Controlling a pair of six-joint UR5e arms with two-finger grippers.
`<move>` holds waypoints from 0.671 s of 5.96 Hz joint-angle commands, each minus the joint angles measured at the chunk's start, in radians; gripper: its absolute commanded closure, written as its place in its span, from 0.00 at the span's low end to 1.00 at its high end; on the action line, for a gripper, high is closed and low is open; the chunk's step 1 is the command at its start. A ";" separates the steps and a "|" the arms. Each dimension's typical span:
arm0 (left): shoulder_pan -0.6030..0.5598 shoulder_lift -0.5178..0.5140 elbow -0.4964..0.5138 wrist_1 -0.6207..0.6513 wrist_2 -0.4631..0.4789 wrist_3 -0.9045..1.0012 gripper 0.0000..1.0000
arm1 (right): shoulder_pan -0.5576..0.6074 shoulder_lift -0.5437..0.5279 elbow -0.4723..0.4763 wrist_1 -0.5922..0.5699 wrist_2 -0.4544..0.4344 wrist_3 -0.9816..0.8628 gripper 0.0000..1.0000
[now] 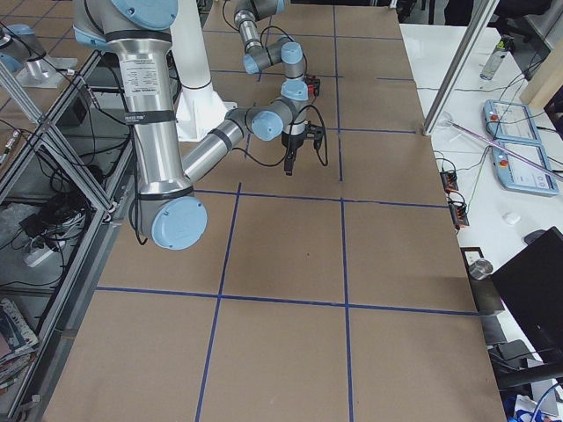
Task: Form red blocks into L shape at center
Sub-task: 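Carry the held cube with the left gripper beside the center cube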
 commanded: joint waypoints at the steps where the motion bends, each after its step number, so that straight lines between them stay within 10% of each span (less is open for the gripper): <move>1: 0.003 0.000 0.000 0.000 0.002 -0.016 0.93 | 0.000 0.000 0.000 0.000 0.000 0.000 0.00; 4: 0.005 0.000 0.002 -0.003 0.002 -0.015 0.82 | 0.002 -0.002 0.002 0.000 0.000 0.000 0.00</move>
